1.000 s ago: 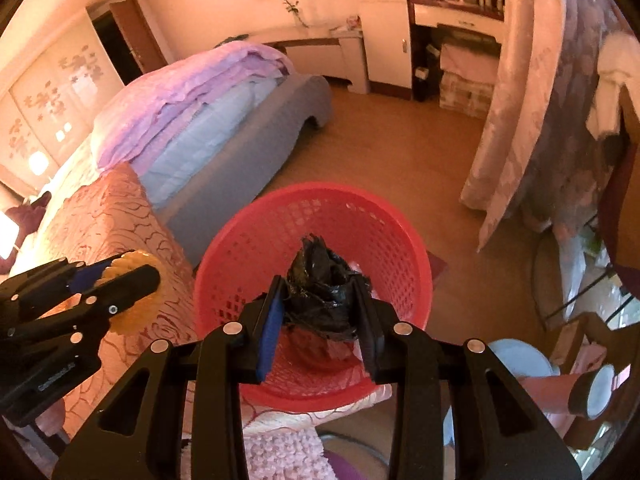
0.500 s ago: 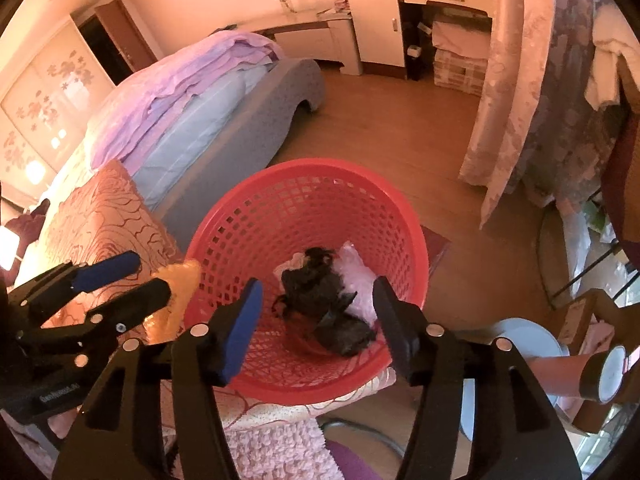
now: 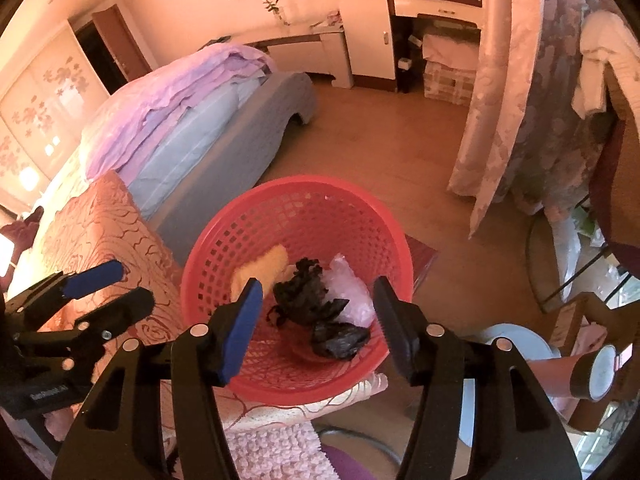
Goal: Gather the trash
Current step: 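Move both open tools back over the bed toward the cat-print bag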
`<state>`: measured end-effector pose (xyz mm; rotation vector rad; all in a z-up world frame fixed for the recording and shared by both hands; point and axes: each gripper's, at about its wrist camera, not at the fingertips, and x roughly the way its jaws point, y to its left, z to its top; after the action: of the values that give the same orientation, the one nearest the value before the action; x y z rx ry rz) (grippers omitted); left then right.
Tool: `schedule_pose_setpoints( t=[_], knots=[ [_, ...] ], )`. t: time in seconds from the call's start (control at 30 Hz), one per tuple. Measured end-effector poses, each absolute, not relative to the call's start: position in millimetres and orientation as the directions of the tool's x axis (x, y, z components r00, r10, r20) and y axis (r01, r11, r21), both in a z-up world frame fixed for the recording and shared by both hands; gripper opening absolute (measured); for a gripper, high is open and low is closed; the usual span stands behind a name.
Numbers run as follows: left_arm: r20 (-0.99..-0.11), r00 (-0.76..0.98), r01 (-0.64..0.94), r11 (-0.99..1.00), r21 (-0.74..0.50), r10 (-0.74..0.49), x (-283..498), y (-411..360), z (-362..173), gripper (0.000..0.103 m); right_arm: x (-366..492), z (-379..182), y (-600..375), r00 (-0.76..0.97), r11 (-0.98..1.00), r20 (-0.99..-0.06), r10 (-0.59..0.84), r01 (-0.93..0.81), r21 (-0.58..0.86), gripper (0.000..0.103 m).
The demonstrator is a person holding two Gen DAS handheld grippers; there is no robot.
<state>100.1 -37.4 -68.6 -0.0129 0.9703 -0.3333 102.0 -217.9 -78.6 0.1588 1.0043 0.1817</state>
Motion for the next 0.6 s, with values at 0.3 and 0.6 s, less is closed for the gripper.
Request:
schedule_pose_setpoints(
  t=[0.3,0.6],
  knots=[
    [-0.781,0.593,0.189,0.976,-0.104,-0.198,83,-13,-53,0.075,100,-75,-205,0.534,0.970,-0.810,0.241,-0.117,0.211,0.057],
    [-0.765,0.635,0.071,0.994,-0.078,-0.106,66,21,-44,0.077,99,-70,-172,0.529,0.959,-0.802,0.279,-0.200,0.202,0.057]
  ],
)
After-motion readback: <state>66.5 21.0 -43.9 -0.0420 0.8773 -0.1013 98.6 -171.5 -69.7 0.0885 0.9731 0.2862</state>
